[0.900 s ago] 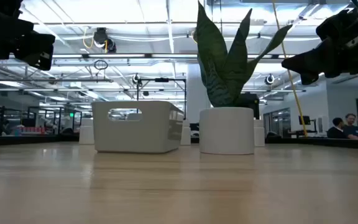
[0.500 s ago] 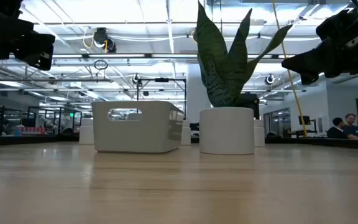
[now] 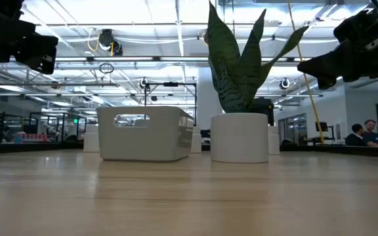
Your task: Pick and place pill bottles into a basket
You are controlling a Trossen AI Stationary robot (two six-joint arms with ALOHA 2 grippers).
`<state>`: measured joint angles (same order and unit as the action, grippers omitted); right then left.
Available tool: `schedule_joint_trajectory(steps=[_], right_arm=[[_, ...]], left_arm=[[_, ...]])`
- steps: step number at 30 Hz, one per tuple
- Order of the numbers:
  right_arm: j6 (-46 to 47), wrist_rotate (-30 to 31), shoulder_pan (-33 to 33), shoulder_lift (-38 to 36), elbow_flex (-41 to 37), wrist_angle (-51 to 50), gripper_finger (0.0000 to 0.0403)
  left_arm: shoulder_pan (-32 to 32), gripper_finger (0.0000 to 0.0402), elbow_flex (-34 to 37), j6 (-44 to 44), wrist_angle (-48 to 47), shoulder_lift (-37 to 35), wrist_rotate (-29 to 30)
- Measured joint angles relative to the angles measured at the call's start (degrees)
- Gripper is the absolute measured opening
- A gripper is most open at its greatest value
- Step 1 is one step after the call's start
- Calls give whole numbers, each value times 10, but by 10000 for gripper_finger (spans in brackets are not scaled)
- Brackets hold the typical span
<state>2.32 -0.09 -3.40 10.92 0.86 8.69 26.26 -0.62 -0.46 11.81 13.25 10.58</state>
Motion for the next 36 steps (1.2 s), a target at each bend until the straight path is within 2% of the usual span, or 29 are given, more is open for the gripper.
schedule_joint_trajectory(steps=[18,22,25,32,36], right_arm=[[-3,0,0,0,0,0,29],[-145,69,-3,1,0,0,28],[-205,110,-3,2,0,0,27],[-236,155,-3,2,0,-2,28],[-241,151,-3,2,0,0,28]], left_arm=[[0,175,0,0,0,0,0],[0,175,0,0,0,0,0],[0,175,0,0,0,0,0],[0,175,0,0,0,0,0],[0,175,0,0,0,0,0]])
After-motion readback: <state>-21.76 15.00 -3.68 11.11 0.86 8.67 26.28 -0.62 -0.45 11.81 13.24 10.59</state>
